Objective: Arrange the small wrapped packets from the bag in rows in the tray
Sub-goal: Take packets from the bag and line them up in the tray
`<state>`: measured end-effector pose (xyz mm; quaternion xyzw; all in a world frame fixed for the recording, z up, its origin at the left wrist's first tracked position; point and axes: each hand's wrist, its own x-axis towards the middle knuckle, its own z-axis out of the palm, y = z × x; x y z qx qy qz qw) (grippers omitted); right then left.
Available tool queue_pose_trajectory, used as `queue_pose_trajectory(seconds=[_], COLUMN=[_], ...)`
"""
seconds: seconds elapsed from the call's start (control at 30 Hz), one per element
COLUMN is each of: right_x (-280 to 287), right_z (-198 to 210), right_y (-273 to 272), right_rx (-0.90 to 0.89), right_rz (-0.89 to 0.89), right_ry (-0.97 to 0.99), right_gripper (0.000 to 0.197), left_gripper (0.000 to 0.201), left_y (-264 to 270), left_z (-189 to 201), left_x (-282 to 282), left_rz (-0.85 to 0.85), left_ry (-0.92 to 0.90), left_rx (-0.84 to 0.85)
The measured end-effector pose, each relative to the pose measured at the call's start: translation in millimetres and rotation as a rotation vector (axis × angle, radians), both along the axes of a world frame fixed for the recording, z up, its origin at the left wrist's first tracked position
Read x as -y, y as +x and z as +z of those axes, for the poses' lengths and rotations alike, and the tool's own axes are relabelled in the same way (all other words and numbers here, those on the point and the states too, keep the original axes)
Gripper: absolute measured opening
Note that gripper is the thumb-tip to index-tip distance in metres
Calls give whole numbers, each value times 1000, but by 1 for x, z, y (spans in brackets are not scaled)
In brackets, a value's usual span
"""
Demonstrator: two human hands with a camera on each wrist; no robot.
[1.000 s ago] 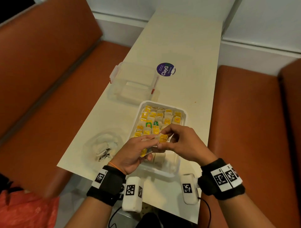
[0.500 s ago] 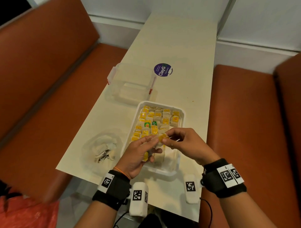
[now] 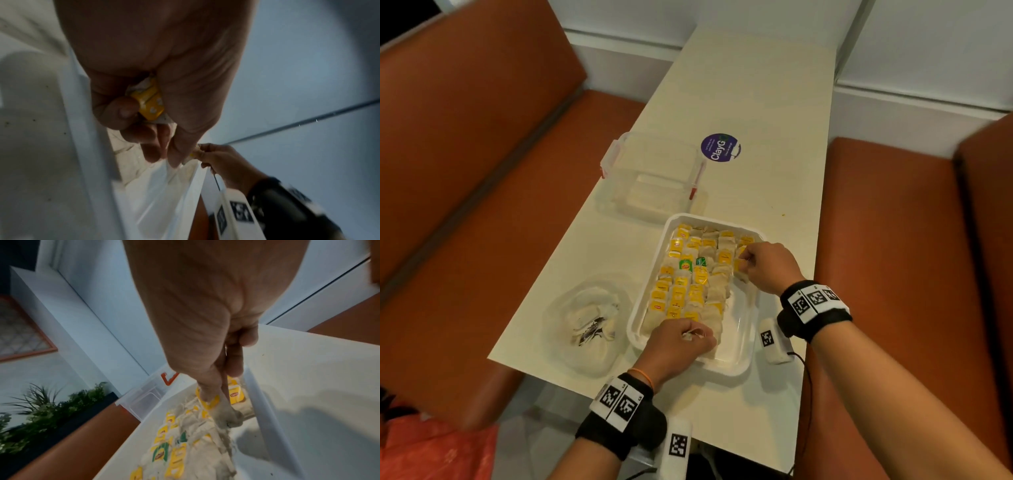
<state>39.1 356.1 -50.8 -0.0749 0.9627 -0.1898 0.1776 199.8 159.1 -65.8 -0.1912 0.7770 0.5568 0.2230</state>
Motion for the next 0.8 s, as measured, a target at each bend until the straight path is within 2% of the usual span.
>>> queue_pose_trajectory(seconds=[0.1,0.33,0.53,0.8], right_x=[3,5,6,8], right_z=[-9,-19,-34,-40], right_y=[-8,-15,-16,-16], right_rx=[-12,-107,-185,-311], right_rz=[26,-10,-97,-94], right_ry=[72,187,240,283], right_gripper=[17,22,27,24], left_gripper=[10,6,6,7], left_y=[2,-3,-9,-11], left_z=[-5,-5,-1,0], left_x=[-3,-4,-1,1], left_rz=[-100,-114,-50,21], left_ry=[-72,-86,-60,-17], left_rx=[-18,-52,-42,-5])
